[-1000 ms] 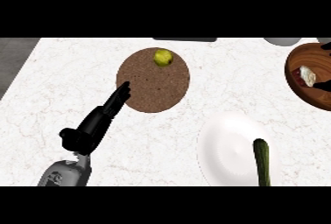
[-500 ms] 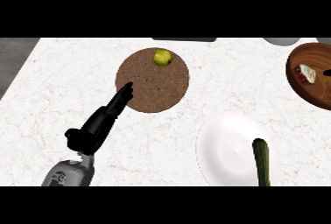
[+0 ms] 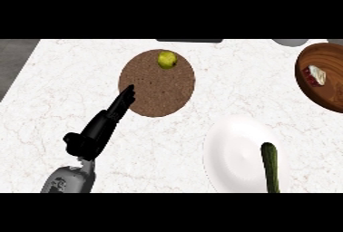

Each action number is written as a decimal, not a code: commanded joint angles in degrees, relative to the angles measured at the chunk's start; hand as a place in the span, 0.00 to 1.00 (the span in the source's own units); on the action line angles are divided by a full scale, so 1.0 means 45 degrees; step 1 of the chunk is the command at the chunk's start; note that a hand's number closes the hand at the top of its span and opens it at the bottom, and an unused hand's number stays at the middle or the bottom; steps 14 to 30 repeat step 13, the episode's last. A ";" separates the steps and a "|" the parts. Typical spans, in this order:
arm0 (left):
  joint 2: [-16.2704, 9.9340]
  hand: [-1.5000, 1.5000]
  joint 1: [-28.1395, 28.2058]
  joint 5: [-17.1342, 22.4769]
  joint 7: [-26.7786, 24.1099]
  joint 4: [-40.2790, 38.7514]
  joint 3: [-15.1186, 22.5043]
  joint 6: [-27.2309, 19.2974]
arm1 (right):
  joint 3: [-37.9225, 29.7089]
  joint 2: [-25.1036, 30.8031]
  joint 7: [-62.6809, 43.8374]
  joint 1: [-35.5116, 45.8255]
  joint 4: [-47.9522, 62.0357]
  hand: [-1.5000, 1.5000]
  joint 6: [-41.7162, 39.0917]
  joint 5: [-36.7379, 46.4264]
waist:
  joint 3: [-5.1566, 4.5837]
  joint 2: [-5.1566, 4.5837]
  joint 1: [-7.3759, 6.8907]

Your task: Pick the cupcake from the plate and place it in the bowl

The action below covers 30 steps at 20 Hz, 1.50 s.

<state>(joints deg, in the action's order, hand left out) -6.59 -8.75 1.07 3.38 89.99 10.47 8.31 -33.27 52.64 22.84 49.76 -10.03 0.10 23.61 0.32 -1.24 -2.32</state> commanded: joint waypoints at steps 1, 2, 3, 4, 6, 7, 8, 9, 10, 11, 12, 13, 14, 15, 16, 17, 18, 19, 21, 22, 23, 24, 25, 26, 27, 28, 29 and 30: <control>0.0101 0.50 -0.0187 -0.0059 0.0022 -0.0319 -0.0136 -0.0144 | -0.0991 0.1085 0.0312 -0.0644 0.0379 0.00 -0.0422 -0.0865 | 0.0025 -0.0065 0.0070; -0.0074 0.50 -0.0041 0.0006 -0.0033 0.0051 -0.0156 0.0016 | -0.1151 0.1245 0.0529 -0.0802 0.0376 0.00 -0.0556 -0.1019 | 0.0027 -0.0035 -0.0001; -0.0082 0.50 0.0338 0.0126 -0.0056 0.0236 -0.0094 0.0123 | -0.1330 0.1216 0.1037 -0.1435 0.0530 0.00 -0.0706 -0.1189 | 0.0033 -0.0012 0.0026; 0.0144 0.50 0.0269 0.0085 -0.0054 0.0153 -0.0039 -0.0060 | -0.1549 0.1902 0.0965 -0.1547 0.0604 0.00 -0.1539 -0.1410 | 0.0039 -0.0001 0.0160; 0.0177 0.50 0.0322 -0.0151 -0.0060 0.0275 0.0165 -0.0123 | -0.1882 0.2012 0.1370 -0.2110 0.0742 0.00 -0.1725 -0.1717 | 0.0053 -0.0011 0.0149; -0.0083 0.50 0.0219 -0.0114 -0.0237 0.0013 -0.0032 0.0083 | -0.1936 0.1706 0.1966 -0.2518 0.0755 0.00 -0.1739 -0.1773 | 0.0066 -0.0054 0.0157; 0.0290 0.50 0.0016 -0.0199 0.0176 0.0122 0.0217 -0.0177 | -0.1914 0.2194 0.1648 -0.2487 0.0703 0.00 -0.1907 -0.1732 | 0.0068 -0.0050 0.0144; -0.0064 0.50 0.0321 -0.0085 -0.0298 0.0116 -0.0051 0.0068 | -0.1885 0.2036 0.2000 -0.2892 0.0745 0.00 -0.1858 -0.1691 | 0.0072 -0.0065 0.0062; -0.0141 0.50 0.0401 0.0026 -0.0129 0.0291 -0.0071 0.0159 | -0.2020 0.2233 0.2298 -0.3302 0.0900 0.00 -0.2626 -0.1836 | 0.0096 -0.0041 0.0169; -0.0047 0.50 0.0516 -0.0007 -0.0219 0.0245 0.0032 0.0141 | -0.2029 0.2137 0.2126 -0.3047 0.0844 0.00 -0.2618 -0.1856 | 0.0098 -0.0078 -0.0025; 0.0126 0.50 0.0023 -0.0073 -0.0124 0.0294 -0.0056 -0.0099 | -0.1914 0.2340 0.2326 -0.3232 0.0774 0.00 -0.3148 -0.1758 | 0.0100 -0.0068 0.0091; -0.0258 0.50 0.0551 -0.0012 -0.0452 0.0215 -0.0037 0.0332 | -0.2209 0.2409 0.2518 -0.3546 0.0922 0.00 -0.3260 -0.2030 | 0.0109 -0.0062 0.0116; -0.0258 0.50 0.0551 -0.0012 -0.0452 0.0215 -0.0037 0.0332 | -0.2209 0.2409 0.2518 -0.3546 0.0922 0.00 -0.3260 -0.2030 | 0.0109 -0.0062 0.0116; -0.0258 0.50 0.0551 -0.0012 -0.0452 0.0215 -0.0037 0.0332 | -0.2209 0.2409 0.2518 -0.3546 0.0922 0.00 -0.3260 -0.2030 | 0.0109 -0.0062 0.0116; -0.0258 0.50 0.0551 -0.0012 -0.0452 0.0215 -0.0037 0.0332 | -0.2209 0.2409 0.2518 -0.3546 0.0922 0.00 -0.3260 -0.2030 | 0.0109 -0.0062 0.0116; -0.0258 0.50 0.0551 -0.0012 -0.0452 0.0215 -0.0037 0.0332 | -0.2209 0.2409 0.2518 -0.3546 0.0922 0.00 -0.3260 -0.2030 | 0.0109 -0.0062 0.0116; -0.0258 0.50 0.0551 -0.0012 -0.0452 0.0215 -0.0037 0.0332 | -0.2209 0.2409 0.2518 -0.3546 0.0922 0.00 -0.3260 -0.2030 | 0.0109 -0.0062 0.0116; -0.0258 0.50 0.0551 -0.0012 -0.0452 0.0215 -0.0037 0.0332 | -0.2209 0.2409 0.2518 -0.3546 0.0922 0.00 -0.3260 -0.2030 | 0.0109 -0.0062 0.0116; -0.0258 0.50 0.0551 -0.0012 -0.0452 0.0215 -0.0037 0.0332 | -0.2209 0.2409 0.2518 -0.3546 0.0922 0.00 -0.3260 -0.2030 | 0.0109 -0.0062 0.0116; -0.0258 0.50 0.0551 -0.0012 -0.0452 0.0215 -0.0037 0.0332 | -0.2209 0.2409 0.2518 -0.3546 0.0922 0.00 -0.3260 -0.2030 | 0.0109 -0.0062 0.0116; -0.0258 0.50 0.0551 -0.0012 -0.0452 0.0215 -0.0037 0.0332 | -0.2209 0.2409 0.2518 -0.3546 0.0922 0.00 -0.3260 -0.2030 | 0.0109 -0.0062 0.0116; -0.0258 0.50 0.0551 -0.0012 -0.0452 0.0215 -0.0037 0.0332 | -0.2209 0.2409 0.2518 -0.3546 0.0922 0.00 -0.3260 -0.2030 | 0.0109 -0.0062 0.0116; -0.0258 0.50 0.0551 -0.0012 -0.0452 0.0215 -0.0037 0.0332 | -0.2209 0.2409 0.2518 -0.3546 0.0922 0.00 -0.3260 -0.2030 | 0.0109 -0.0062 0.0116; -0.0258 0.50 0.0551 -0.0012 -0.0452 0.0215 -0.0037 0.0332 | -0.2209 0.2409 0.2518 -0.3546 0.0922 0.00 -0.3260 -0.2030 | 0.0109 -0.0062 0.0116; -0.0258 0.50 0.0551 -0.0012 -0.0452 0.0215 -0.0037 0.0332 | -0.2209 0.2409 0.2518 -0.3546 0.0922 0.00 -0.3260 -0.2030 | 0.0109 -0.0062 0.0116; -0.0258 0.50 0.0551 -0.0012 -0.0452 0.0215 -0.0037 0.0332 | -0.2209 0.2409 0.2518 -0.3546 0.0922 0.00 -0.3260 -0.2030 | 0.0109 -0.0062 0.0116; -0.0258 0.50 0.0551 -0.0012 -0.0452 0.0215 -0.0037 0.0332 | -0.2209 0.2409 0.2518 -0.3546 0.0922 0.00 -0.3260 -0.2030 | 0.0109 -0.0062 0.0116; -0.0258 0.50 0.0551 -0.0012 -0.0452 0.0215 -0.0037 0.0332 | -0.2209 0.2409 0.2518 -0.3546 0.0922 0.00 -0.3260 -0.2030 | 0.0109 -0.0062 0.0116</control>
